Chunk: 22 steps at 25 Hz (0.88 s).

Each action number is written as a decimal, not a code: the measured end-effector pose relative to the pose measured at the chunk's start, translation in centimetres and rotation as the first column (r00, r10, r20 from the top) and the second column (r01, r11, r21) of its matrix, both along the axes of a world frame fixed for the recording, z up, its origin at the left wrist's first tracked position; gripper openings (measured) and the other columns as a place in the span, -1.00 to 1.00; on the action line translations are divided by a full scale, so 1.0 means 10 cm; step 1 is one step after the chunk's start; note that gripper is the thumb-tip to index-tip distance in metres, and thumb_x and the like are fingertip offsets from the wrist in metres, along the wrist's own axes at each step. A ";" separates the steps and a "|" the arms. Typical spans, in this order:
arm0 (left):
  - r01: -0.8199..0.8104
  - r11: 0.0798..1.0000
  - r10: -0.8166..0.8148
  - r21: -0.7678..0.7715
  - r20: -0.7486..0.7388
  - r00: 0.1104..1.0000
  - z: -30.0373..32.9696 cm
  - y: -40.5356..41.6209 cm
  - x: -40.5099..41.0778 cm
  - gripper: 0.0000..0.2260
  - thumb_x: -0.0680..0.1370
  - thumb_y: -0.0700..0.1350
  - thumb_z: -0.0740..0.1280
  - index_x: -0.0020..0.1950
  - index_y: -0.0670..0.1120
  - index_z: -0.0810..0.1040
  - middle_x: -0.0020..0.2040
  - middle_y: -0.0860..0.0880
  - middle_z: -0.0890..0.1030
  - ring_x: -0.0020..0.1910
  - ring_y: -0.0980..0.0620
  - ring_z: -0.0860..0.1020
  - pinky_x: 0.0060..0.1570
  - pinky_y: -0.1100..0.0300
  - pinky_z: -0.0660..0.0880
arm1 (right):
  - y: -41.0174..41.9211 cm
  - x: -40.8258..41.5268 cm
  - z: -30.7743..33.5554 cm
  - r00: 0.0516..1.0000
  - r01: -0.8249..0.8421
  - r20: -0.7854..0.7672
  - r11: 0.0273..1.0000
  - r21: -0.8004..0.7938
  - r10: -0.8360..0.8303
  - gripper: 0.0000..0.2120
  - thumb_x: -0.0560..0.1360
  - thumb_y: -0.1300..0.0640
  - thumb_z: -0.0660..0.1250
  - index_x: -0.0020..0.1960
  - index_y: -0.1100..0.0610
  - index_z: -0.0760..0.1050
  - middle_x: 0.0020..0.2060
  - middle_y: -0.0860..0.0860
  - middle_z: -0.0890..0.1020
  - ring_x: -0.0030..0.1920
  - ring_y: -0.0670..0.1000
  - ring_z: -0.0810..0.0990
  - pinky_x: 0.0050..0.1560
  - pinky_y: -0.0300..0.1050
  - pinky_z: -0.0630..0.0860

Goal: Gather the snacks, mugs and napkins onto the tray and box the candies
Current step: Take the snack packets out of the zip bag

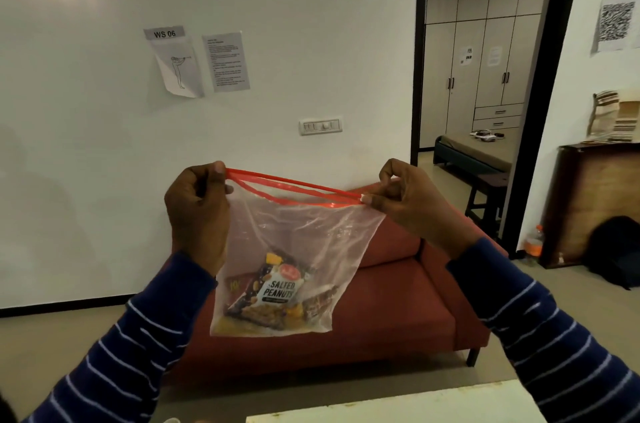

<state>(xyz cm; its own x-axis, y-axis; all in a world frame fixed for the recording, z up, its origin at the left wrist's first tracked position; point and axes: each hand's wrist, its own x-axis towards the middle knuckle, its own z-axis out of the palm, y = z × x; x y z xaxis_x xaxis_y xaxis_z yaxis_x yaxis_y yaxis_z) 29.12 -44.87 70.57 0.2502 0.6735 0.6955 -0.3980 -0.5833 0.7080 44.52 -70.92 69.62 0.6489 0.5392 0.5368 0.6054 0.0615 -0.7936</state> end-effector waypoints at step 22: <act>0.078 0.997 -0.070 0.020 -0.270 0.960 -0.52 -0.65 -0.27 -0.80 0.57 0.04 0.38 0.08 0.01 0.43 -0.02 0.05 0.58 -0.10 0.09 0.58 -0.13 0.14 0.58 | 0.50 -0.52 0.16 0.920 0.090 0.391 0.952 -0.293 0.033 -0.83 0.49 0.25 0.44 -0.06 0.07 0.47 -0.43 0.08 0.65 -0.41 0.03 0.63 -0.29 -0.23 0.55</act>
<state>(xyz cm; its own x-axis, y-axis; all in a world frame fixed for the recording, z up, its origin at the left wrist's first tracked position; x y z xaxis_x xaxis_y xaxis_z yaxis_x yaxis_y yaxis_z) 26.44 -51.39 65.35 0.4790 0.6260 0.6154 -0.2383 -0.5820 0.7775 39.30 -65.88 71.20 0.4403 0.6983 0.5643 0.8654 -0.1628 -0.4738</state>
